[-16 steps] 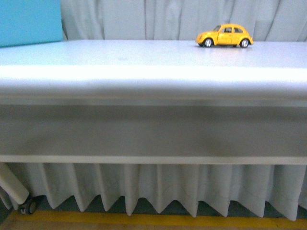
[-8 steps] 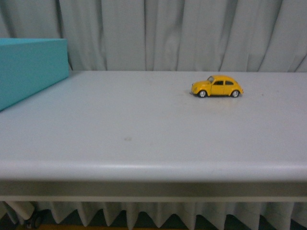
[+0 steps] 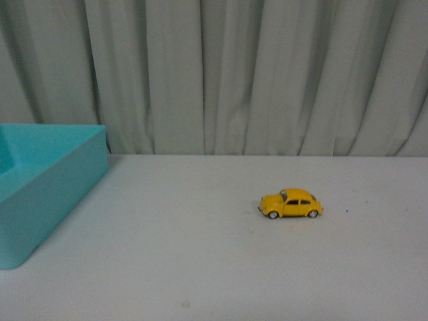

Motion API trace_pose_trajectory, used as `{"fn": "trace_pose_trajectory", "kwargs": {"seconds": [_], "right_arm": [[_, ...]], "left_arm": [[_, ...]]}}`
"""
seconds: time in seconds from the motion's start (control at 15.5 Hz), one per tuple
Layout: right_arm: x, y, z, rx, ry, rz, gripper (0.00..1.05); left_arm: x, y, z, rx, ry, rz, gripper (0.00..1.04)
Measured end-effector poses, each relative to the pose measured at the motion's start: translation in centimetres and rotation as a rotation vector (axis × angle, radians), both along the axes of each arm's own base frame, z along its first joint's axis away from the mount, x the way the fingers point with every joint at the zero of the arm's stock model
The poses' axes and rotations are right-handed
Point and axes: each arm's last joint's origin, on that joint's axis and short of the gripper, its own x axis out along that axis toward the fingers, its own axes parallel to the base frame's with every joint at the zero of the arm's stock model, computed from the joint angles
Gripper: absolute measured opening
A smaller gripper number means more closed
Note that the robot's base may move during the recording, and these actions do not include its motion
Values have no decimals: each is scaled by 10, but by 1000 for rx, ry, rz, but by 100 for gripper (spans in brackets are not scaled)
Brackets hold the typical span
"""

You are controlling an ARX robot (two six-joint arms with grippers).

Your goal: Wind up and store yellow beetle toy

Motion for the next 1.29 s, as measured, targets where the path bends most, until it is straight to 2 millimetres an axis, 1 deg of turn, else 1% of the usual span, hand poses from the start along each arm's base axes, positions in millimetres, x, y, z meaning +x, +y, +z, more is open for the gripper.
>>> {"fn": "trace_pose_trajectory", "kwargs": {"seconds": [1.29], "right_arm": [[0, 0, 0, 1, 0, 0, 98]], "left_arm": [[0, 0, 0, 1, -2, -2, 98]]}}
